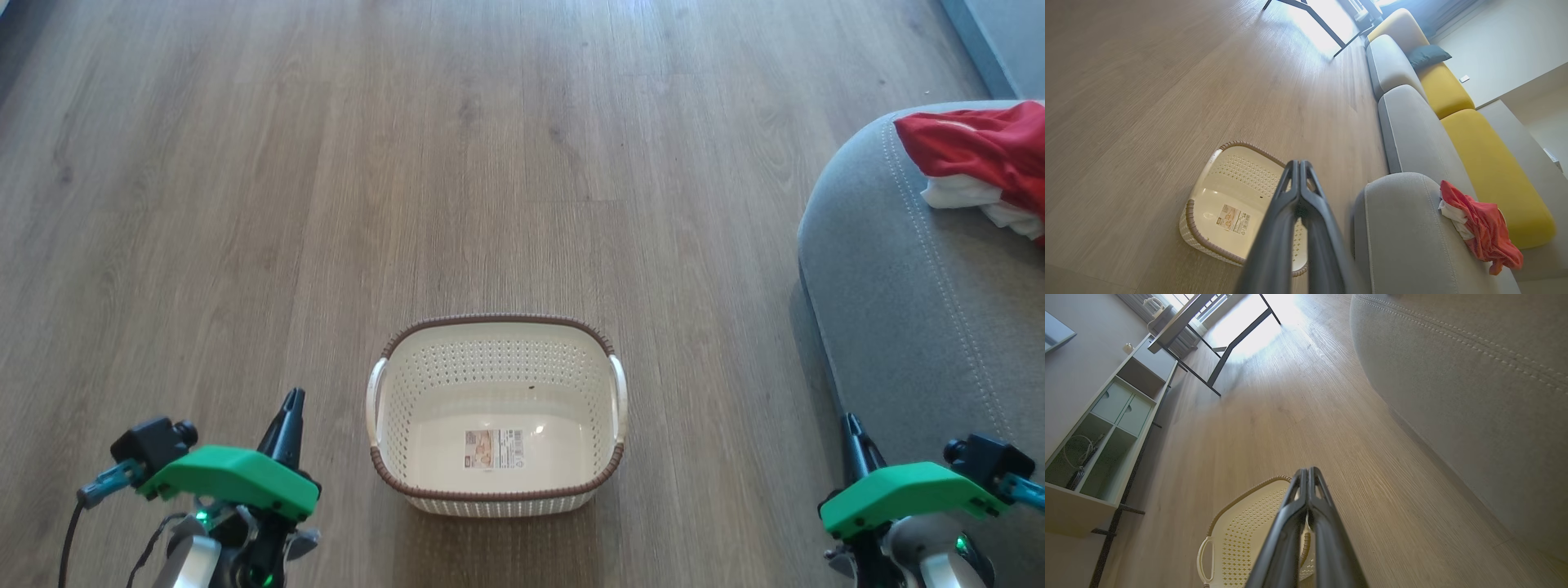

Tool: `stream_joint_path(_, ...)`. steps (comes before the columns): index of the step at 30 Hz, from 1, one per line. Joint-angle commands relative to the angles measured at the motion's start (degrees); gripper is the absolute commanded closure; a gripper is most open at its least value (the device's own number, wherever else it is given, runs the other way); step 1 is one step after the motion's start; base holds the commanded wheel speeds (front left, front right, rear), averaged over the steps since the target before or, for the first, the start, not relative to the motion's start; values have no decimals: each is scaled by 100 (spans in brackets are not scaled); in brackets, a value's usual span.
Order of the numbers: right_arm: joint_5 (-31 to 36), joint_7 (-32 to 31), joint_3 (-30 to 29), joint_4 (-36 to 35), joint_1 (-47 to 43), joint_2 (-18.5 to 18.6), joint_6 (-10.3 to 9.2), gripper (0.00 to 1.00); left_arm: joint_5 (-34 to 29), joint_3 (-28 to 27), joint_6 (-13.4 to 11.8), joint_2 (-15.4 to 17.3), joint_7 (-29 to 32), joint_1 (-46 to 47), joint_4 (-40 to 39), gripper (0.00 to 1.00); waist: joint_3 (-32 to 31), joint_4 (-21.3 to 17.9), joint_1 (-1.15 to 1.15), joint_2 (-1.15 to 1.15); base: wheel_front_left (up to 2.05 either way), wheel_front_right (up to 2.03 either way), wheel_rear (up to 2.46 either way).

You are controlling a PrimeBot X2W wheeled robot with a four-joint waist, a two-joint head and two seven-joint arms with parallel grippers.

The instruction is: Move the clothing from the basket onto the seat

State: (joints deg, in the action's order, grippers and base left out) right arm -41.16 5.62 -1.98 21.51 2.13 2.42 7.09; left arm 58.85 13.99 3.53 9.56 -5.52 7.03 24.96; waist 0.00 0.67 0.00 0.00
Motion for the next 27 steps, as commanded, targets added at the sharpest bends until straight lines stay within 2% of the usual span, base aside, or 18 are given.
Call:
stream_joint_path(1,-181,-36,3,-218,297,37,17,100,117,-207,25,9,22,181,-223,100,0,-1,0,0,0,0,0)
stream_joint_path(27,-1902,-447,-157,-403,335,40,25,100,1239,-854,155,-228,436,89,-526,100,6,-24,0,0,0,0,0)
